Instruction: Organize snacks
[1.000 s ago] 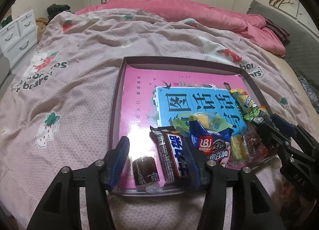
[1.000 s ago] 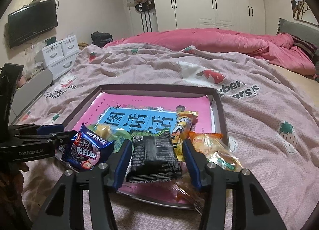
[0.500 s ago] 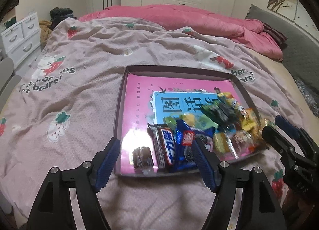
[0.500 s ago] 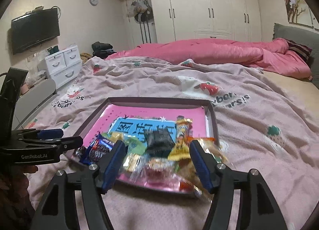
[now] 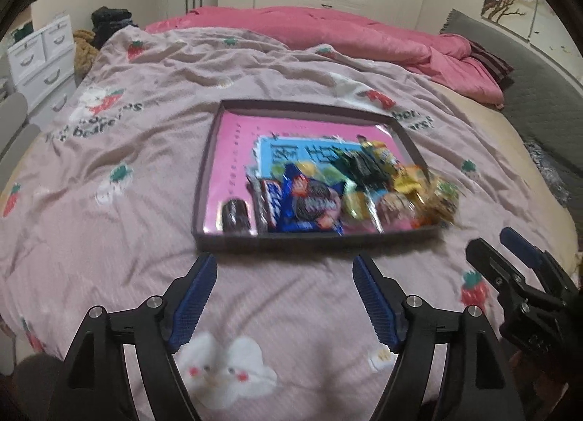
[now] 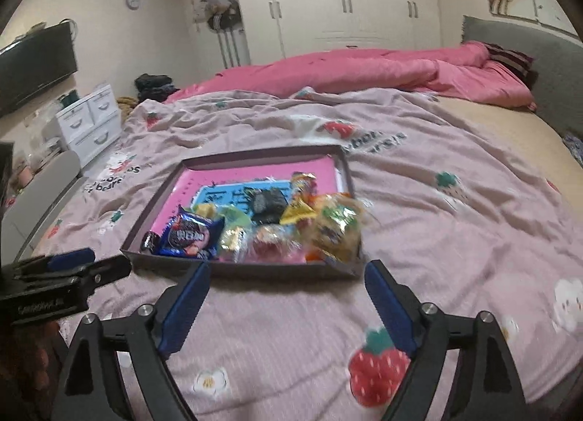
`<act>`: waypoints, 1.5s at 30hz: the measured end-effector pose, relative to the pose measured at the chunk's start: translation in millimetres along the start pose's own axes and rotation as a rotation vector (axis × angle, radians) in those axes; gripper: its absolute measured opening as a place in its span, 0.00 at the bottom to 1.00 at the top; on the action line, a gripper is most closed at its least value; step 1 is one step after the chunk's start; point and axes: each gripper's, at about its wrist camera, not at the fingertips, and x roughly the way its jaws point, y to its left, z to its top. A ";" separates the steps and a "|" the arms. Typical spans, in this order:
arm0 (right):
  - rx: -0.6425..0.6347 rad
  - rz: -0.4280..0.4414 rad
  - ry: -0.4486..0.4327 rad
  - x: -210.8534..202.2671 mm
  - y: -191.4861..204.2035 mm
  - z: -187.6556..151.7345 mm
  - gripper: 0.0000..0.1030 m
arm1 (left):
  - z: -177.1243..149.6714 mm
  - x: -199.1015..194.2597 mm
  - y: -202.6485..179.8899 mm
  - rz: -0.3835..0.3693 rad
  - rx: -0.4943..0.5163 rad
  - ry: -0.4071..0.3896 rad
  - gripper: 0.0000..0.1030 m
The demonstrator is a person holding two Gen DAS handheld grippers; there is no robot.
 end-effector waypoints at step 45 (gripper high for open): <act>-0.013 -0.040 0.038 -21.3 4.5 -23.9 0.96 | -26.8 -25.1 -11.1 0.017 0.024 0.005 0.76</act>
